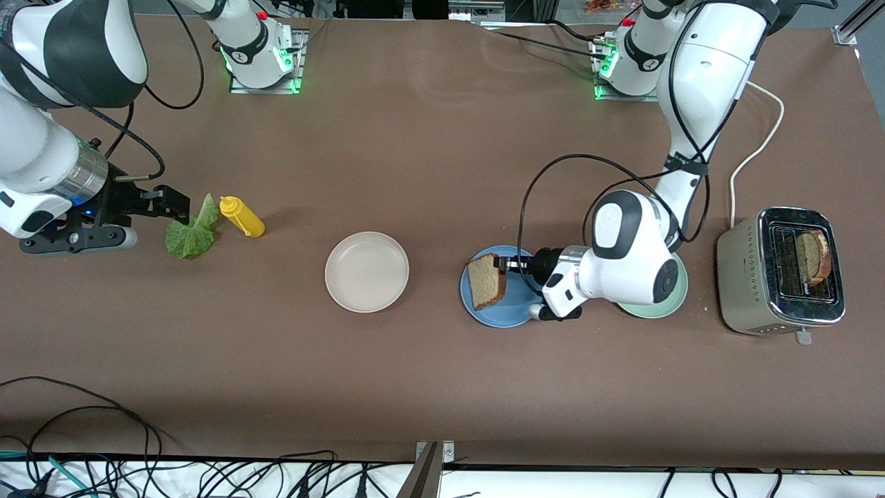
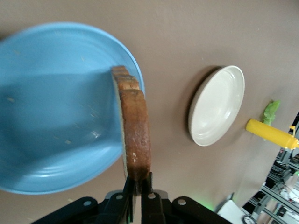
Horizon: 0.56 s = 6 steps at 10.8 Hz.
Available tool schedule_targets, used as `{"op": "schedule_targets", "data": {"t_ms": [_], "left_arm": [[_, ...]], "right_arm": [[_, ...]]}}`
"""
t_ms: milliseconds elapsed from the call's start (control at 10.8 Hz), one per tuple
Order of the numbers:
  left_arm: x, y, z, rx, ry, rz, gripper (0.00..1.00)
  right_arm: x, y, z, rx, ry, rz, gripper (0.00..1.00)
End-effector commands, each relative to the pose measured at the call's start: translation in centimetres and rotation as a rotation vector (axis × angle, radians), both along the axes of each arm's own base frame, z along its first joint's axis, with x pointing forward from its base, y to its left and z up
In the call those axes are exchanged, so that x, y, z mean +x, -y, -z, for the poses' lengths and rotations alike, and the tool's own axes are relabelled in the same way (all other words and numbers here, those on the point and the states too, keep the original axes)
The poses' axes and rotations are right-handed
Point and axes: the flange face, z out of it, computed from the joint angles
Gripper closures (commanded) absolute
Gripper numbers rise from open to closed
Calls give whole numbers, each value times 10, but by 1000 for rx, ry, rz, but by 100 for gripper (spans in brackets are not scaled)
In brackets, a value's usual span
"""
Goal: Make sandwich in blue plate with both arms
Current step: 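Lower the bread onto the blue plate and open the left gripper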
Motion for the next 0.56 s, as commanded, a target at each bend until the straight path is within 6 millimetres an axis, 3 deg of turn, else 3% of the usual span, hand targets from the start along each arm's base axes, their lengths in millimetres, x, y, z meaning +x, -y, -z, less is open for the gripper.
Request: {"op": "schedule_targets", "data": {"t_ms": [0,371,463], "left_arm": [[16,-28,10,-33,105,68,100],[18,-35,10,-33,109,63,100],[18,-35,13,-31,106,64,96]], "right_arm": [[-3,-2,-4,17,2,17,0],[-3,-2,-4,18,2,17,0],[-2,-2,-3,16,1,17,0]]}}
